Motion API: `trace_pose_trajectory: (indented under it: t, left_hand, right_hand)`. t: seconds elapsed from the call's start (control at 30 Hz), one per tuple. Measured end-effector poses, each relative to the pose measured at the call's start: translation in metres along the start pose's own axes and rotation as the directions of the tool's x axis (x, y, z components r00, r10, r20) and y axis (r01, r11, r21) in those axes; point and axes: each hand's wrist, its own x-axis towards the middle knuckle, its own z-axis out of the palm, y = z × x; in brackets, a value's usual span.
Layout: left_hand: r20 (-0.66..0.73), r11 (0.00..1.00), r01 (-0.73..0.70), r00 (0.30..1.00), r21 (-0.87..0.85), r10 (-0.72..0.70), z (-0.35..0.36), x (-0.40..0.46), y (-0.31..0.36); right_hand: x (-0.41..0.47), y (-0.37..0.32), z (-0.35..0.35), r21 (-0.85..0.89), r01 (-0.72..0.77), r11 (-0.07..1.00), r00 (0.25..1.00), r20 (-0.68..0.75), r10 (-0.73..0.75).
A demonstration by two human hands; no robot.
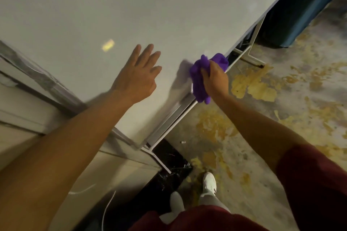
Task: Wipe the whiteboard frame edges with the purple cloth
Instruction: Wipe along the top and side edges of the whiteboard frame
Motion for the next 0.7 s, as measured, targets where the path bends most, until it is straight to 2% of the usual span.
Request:
trace_pose_trajectory:
  t: [0.1, 0.17, 0.27, 0.5, 0.6, 0.7]
  left_hand:
    - [-0.014, 0.999, 0.02, 1.0, -0.037, -0.021, 0.002, 0.002, 0.002]
    - [-0.007, 0.999, 0.016, 1.0, -0.036, -0.016, 0.005, 0.003, 0.001]
    - [0.001, 1.0, 0.0, 1.0, -0.013, 0.0, 0.01, 0.003, 0.002]
    - [0.0, 1.0, 0.012, 1.0, 0.016, -0.012, 0.007, 0.003, 0.005]
    - [0.005, 1.0, 0.013, 1.0, 0.02, -0.013, 0.006, 0.001, 0.003]
    - [0.018, 1.0, 0.005, 1.0, -0.014, -0.004, 0.005, 0.0, 0.003]
  right_hand:
    - [0.028, 0.024, 0.011, -0.093, -0.059, 0.994, 0.996, 0.066, 0.065]
    - [0.028, 0.034, 0.024, -0.121, -0.057, 0.991, 0.991, 0.117, 0.071]
    - [0.015, 0.036, 0.036, -0.163, -0.026, 0.986, 0.993, 0.112, 0.045]
    - [-0.091, -0.002, 0.08, -0.295, 0.277, 0.915, 0.954, 0.199, -0.224]
    - [-0.135, -0.023, 0.098, -0.286, 0.344, 0.894, 0.93, 0.232, -0.284]
    - [-0.173, -0.048, 0.113, -0.286, 0.334, 0.898, 0.931, 0.246, -0.268]
